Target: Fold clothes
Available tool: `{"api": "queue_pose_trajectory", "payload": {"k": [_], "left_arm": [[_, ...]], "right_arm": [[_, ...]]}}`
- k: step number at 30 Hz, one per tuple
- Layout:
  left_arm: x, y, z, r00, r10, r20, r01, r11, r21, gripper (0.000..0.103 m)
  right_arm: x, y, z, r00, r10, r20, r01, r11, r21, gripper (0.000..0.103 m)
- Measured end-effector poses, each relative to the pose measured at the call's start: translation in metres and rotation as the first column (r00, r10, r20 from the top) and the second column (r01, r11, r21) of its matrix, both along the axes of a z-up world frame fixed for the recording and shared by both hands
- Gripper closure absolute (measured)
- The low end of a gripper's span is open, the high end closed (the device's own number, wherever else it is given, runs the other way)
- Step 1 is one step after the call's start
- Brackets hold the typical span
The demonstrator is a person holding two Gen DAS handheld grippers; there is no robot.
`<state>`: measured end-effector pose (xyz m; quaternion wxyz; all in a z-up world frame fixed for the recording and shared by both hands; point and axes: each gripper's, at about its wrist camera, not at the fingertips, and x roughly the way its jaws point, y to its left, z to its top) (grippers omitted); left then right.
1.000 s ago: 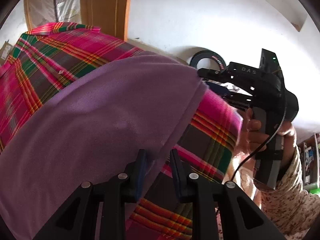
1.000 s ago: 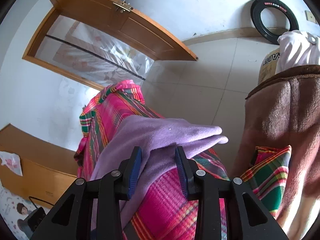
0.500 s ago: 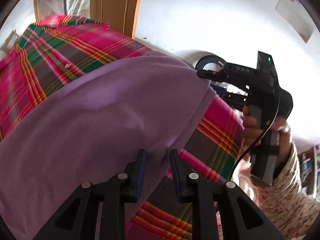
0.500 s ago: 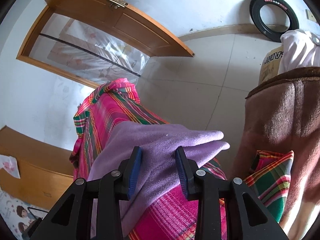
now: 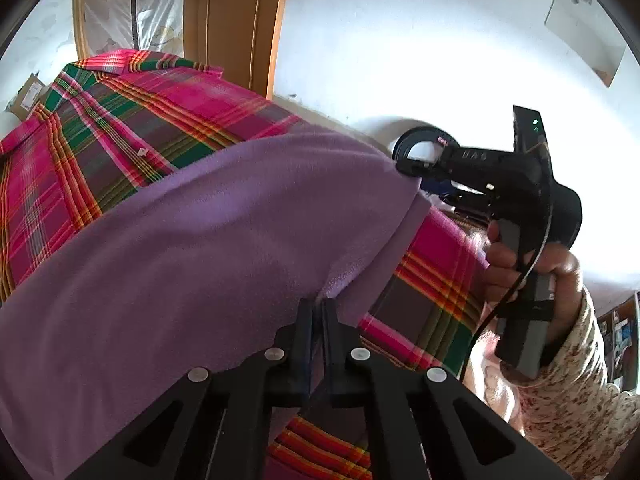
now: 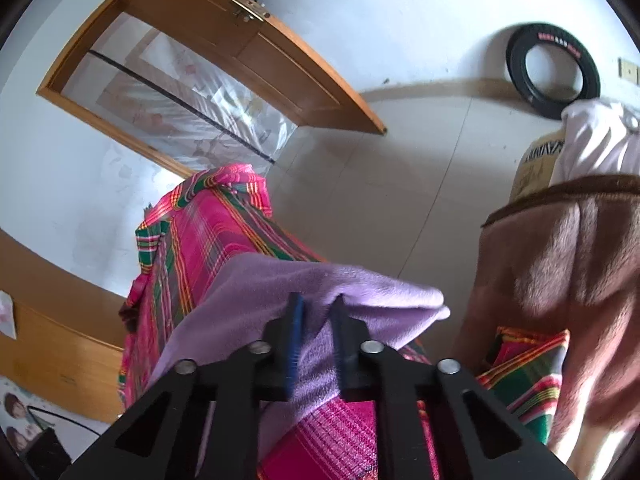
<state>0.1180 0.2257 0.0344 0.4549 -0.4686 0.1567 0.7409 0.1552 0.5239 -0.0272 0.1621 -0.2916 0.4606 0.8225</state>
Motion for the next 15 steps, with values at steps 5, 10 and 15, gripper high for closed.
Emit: {"api": "queue_pose_trajectory", "payload": {"k": [5,10,15], "left_arm": [[0.003,-0.007,0.011,1.0,0.0,-0.01,0.0,0.999,0.037,0.1],[0.009,-0.012,0.023,1.0,-0.019,-0.001,0.019,0.997,0.069,0.1],[0.014,-0.005,0.013,0.999,-0.037,0.013,0.036,0.998,0.044,0.1]], "right_arm": [[0.004,-0.009,0.021,0.999,-0.006,-0.04,0.011,0.992,0.128,0.098],[0.012,-0.014,0.041,0.997,-0.012,-0.082,0.027,0.982,0.187,0.099],[0.019,-0.016,0.041,0.997,-0.017,-0.071,0.031,0.978,0.206,0.099]]}}
